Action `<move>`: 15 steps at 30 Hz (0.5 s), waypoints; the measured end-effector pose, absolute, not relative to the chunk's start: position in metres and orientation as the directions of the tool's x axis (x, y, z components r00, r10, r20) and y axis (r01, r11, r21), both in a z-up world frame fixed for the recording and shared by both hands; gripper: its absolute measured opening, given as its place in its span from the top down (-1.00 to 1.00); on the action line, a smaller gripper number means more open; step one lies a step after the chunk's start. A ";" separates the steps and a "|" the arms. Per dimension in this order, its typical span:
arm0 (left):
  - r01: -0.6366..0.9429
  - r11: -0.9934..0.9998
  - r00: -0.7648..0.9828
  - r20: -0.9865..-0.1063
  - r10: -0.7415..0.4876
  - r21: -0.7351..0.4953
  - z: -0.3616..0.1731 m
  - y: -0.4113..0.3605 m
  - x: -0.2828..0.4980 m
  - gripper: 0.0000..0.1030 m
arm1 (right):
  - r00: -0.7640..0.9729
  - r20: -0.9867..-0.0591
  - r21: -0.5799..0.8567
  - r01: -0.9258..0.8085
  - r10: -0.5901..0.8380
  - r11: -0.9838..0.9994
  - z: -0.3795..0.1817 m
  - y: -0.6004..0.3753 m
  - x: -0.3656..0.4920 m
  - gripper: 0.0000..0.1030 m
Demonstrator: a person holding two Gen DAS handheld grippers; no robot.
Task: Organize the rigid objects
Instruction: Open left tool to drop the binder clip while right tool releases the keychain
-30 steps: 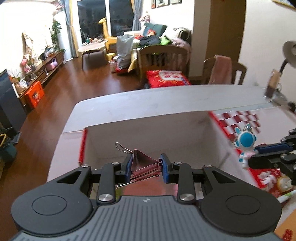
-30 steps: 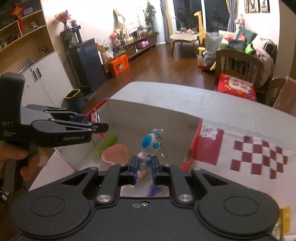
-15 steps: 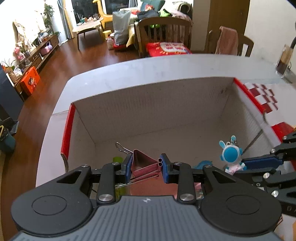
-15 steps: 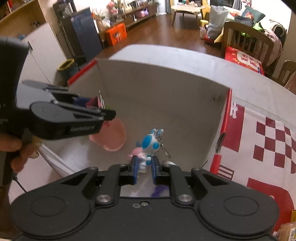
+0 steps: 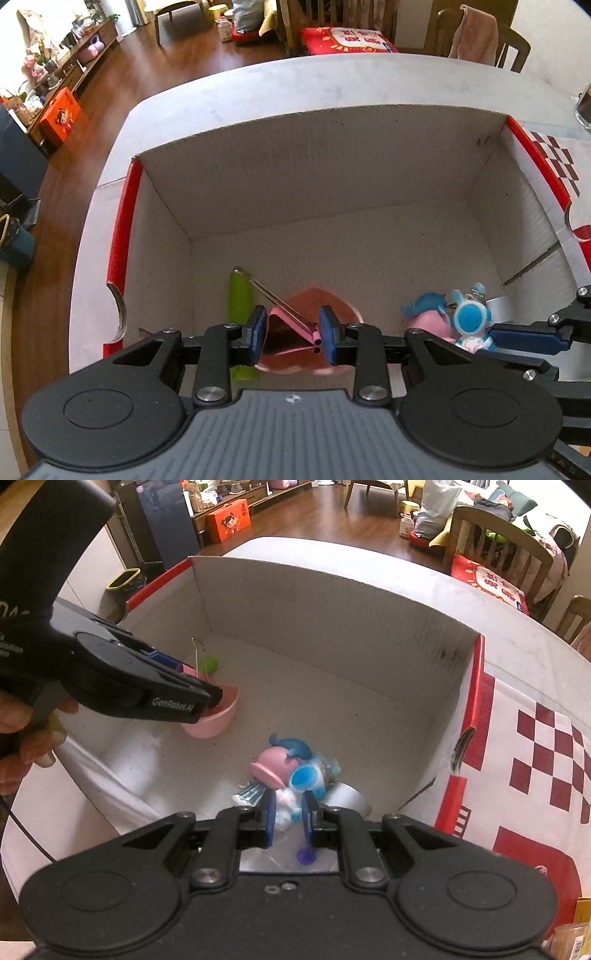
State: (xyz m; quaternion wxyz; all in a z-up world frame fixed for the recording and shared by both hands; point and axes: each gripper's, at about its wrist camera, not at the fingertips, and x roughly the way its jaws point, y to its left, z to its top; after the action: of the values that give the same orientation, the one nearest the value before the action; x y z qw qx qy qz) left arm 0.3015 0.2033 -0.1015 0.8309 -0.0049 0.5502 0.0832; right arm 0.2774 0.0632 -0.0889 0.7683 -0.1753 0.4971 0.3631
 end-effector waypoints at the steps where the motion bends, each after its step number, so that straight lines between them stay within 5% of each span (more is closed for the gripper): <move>1: -0.141 0.986 0.380 -0.915 0.133 0.085 -0.102 0.205 0.301 0.40 | 0.241 -0.891 0.094 -0.731 0.384 0.676 -0.089 0.063 0.277 0.65; 15: -0.135 0.988 0.441 -0.889 0.123 0.069 -0.079 0.193 0.283 0.40 | 0.246 -0.858 0.155 -0.713 0.451 0.684 -0.067 0.048 0.279 0.21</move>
State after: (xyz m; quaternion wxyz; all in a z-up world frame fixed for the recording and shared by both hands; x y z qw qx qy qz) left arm 0.2832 0.1934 -0.0788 0.8489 -0.0059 0.5231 0.0758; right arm 0.2793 0.0477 -0.0666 0.7778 -0.1346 0.4870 0.3739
